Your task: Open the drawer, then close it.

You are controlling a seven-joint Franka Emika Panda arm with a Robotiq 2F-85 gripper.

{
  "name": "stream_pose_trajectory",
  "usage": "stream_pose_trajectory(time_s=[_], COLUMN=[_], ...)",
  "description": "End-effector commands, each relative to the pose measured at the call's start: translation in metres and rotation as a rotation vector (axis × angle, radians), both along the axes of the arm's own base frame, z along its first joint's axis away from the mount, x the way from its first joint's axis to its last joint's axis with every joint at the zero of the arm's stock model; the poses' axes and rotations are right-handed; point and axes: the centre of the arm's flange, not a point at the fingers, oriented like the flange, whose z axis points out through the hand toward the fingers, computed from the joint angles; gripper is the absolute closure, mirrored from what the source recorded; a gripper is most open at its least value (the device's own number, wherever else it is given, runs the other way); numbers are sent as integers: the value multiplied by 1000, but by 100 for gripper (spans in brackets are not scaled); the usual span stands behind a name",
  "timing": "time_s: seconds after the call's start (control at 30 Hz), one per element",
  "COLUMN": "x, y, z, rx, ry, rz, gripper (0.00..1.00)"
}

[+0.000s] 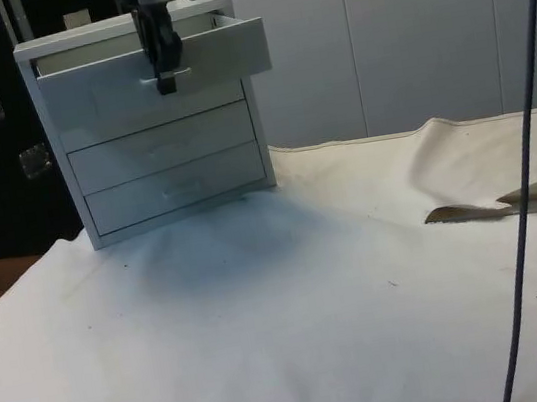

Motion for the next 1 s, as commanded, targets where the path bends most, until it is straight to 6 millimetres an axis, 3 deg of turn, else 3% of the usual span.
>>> stream_pose_trajectory(time_s=[0.0, 0.33, 0.63, 0.8, 0.97], x=[-6, -12, -7, -6, -6], y=[5, 18, 15, 14, 14], z=[1, -1, -2, -1, -1], rx=[-3, -7, -10, -10, -11], ry=[-12, -23, -19, -18, -18], rz=[1, -4, -9, -9, -10], gripper=[100, 100, 99, 79, 49])
